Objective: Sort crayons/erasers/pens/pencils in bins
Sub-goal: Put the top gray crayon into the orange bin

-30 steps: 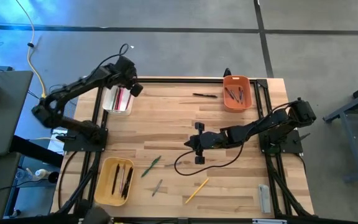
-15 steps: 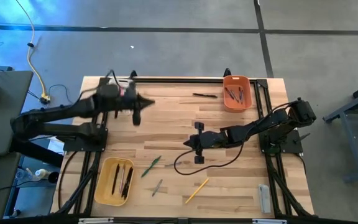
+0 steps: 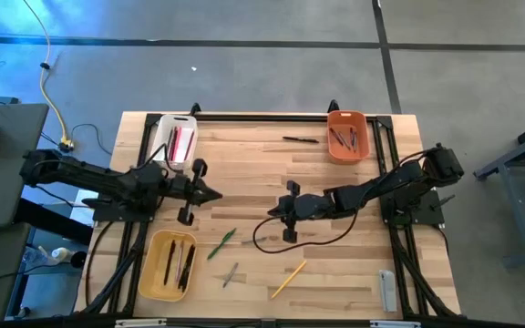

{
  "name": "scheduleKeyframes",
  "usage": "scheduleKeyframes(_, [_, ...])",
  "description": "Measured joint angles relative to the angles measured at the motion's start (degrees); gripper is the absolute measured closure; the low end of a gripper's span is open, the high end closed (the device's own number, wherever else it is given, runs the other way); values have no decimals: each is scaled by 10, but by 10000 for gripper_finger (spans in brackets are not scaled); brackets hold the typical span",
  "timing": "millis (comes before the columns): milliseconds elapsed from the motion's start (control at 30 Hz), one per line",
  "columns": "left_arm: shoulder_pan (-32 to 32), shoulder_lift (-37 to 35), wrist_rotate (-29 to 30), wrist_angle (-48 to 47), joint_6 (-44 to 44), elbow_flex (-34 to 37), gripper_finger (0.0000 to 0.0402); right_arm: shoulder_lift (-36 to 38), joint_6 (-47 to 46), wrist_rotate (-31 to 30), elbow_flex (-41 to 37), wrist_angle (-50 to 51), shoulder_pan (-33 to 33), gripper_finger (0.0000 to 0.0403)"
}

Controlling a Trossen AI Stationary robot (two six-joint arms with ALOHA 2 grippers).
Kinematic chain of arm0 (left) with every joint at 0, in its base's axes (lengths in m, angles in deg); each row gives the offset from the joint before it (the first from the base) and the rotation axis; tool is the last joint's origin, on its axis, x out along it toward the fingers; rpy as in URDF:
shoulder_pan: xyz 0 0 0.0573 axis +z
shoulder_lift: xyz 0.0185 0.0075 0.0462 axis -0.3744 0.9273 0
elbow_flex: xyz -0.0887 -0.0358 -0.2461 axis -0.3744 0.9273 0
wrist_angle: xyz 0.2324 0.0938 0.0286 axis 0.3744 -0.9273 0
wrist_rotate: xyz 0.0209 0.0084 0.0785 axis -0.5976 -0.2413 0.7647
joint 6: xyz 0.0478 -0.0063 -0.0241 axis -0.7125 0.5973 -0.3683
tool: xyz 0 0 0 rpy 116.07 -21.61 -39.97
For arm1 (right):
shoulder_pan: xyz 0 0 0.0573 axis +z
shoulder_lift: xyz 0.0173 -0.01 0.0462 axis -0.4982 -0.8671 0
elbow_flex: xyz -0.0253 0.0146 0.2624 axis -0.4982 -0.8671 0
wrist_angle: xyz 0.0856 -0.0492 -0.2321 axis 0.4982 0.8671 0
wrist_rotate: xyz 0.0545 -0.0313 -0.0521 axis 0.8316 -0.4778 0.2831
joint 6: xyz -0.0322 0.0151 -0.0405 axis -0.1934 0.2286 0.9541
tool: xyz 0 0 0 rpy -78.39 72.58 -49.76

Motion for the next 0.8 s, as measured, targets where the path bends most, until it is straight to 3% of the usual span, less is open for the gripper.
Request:
scheduleKeyframes(300, [-47,0,85,12,-14,17,401,0,-40,0,0,1,30,313])
scheduleKeyframes(533, [-60,0,100,8,-14,17,401,-11,-54,-12,1,8,48,267])
scheduleKeyframes(800, [-81,0,102,-1,-14,17,401,-86,-51,1,33,19,47,238])
